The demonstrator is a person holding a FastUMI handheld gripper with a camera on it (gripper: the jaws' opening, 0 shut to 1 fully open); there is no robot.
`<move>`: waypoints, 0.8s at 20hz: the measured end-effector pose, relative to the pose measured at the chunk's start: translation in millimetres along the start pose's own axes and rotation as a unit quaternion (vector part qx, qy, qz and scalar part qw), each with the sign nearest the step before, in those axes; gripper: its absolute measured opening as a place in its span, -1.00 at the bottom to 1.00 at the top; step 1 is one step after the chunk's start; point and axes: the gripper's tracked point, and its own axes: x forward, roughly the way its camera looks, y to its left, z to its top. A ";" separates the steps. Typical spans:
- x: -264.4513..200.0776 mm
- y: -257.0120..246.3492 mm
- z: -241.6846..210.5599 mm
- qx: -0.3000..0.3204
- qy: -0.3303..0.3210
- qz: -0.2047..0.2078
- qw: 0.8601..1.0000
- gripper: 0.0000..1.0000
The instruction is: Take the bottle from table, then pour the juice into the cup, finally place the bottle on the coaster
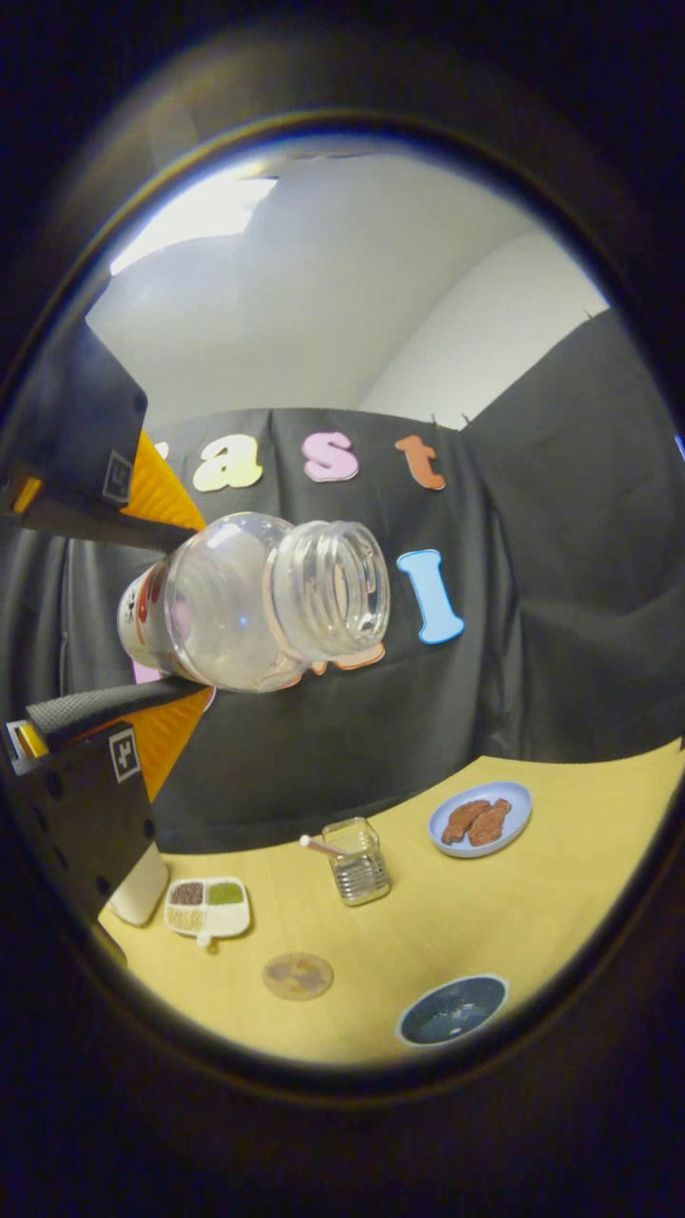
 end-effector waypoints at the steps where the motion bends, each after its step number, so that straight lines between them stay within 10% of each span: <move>1: 1.8 -8.7 -3.5 -0.027 0.012 -0.013 0.999 0.40; 16: 6.8 -120.0 -16.4 -0.335 0.124 -0.157 0.921 0.40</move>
